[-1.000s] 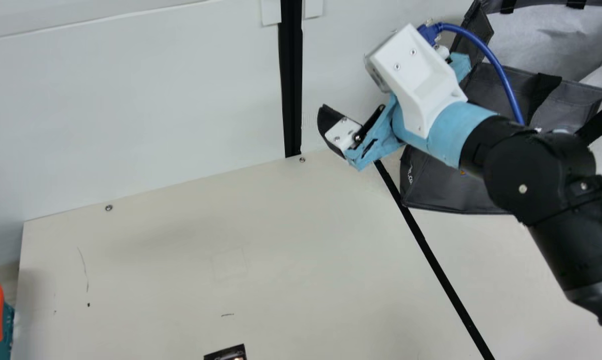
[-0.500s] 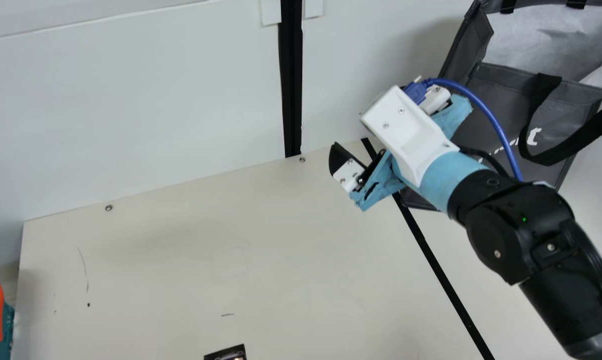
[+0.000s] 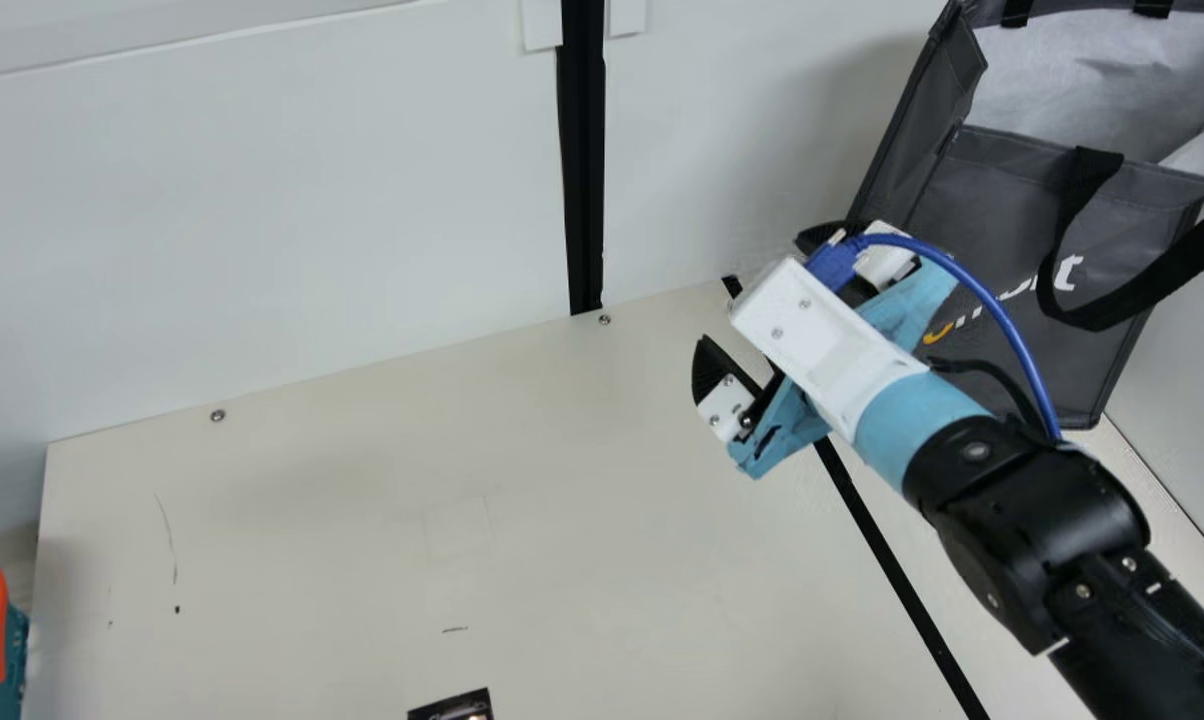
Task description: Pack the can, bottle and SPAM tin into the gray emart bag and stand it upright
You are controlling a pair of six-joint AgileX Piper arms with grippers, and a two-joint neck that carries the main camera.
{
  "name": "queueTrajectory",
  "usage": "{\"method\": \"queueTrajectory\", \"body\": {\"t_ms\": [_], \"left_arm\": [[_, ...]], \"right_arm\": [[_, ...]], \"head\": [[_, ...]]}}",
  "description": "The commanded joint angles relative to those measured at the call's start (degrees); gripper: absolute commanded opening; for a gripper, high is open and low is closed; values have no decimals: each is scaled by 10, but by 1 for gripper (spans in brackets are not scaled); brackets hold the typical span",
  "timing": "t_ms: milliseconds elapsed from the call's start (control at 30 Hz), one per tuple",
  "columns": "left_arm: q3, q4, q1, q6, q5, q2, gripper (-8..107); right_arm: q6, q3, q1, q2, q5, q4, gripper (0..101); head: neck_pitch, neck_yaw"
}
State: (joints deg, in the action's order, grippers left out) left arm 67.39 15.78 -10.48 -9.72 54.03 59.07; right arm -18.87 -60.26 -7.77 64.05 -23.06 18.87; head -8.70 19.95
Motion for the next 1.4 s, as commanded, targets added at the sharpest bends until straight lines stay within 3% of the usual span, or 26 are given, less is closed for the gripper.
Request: {"method": "queueTrajectory", "body": {"t_ms": [0,200,533,567,700,1367], "left_arm": [[0,0,0,0,0,0,90],[0,0,0,0,0,0,90],[0,0,0,0,0,0,90],[0,0,0,0,0,0,90],[0,0,0,0,0,0,90],[0,0,0,0,0,0,90]], "right_arm": [[14,11,-3,-7,-3,21,95],[60,40,-15,-28,-11,5,95],[114,71,-6,-61,-12,-107,95],[111,70,-8,-59,-16,-85,95],[114,72,-6,-62,-16,-107,95],[114,72,-6,-62,-16,-107,95]], "head": [[-13,0],[-13,0],[-13,0],[-13,0],[-13,0],[-13,0]]}}
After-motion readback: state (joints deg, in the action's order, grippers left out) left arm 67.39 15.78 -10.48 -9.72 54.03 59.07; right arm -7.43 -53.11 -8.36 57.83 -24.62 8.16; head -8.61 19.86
